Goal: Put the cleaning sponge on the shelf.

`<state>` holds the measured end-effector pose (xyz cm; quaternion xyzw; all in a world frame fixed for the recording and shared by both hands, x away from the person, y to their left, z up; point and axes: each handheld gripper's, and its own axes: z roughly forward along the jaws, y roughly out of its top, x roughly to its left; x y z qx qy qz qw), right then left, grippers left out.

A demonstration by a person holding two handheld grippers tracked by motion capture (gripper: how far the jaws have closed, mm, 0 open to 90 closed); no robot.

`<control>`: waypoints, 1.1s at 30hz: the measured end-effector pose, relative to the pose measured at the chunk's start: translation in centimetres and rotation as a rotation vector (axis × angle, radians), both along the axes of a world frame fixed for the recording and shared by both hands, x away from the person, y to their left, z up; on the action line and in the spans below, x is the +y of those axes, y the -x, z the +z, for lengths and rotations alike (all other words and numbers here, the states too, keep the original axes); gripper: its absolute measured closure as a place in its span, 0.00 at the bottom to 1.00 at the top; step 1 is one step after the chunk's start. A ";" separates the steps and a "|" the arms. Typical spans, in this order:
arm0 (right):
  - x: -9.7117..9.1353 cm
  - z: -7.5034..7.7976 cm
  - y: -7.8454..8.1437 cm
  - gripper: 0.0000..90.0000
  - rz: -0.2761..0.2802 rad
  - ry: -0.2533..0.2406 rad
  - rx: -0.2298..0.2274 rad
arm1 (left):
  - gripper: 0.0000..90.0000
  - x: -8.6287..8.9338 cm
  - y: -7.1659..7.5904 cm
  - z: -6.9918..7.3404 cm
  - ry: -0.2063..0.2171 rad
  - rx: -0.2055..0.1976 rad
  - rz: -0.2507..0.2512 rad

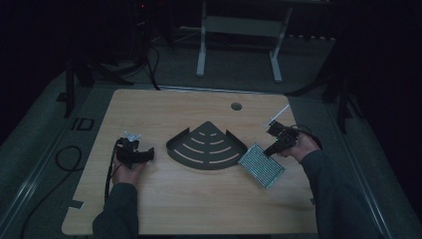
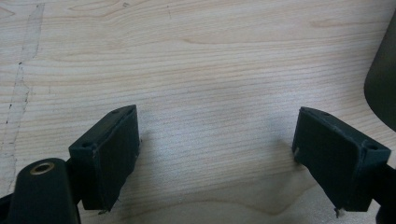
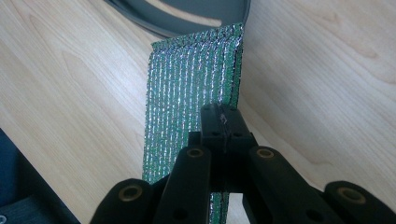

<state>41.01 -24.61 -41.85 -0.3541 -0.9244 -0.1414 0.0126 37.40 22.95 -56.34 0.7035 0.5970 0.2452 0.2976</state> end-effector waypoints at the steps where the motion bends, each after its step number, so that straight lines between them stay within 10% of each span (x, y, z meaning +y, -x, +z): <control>1: 0.1 0.1 0.0 1.00 0.000 -0.001 0.000 | 0.17 0.0 0.0 0.0 0.000 0.000 0.000; 33: 3.5 2.7 -2.8 1.00 0.025 0.020 -0.024 | 0.17 0.0 0.0 0.0 0.000 0.000 0.000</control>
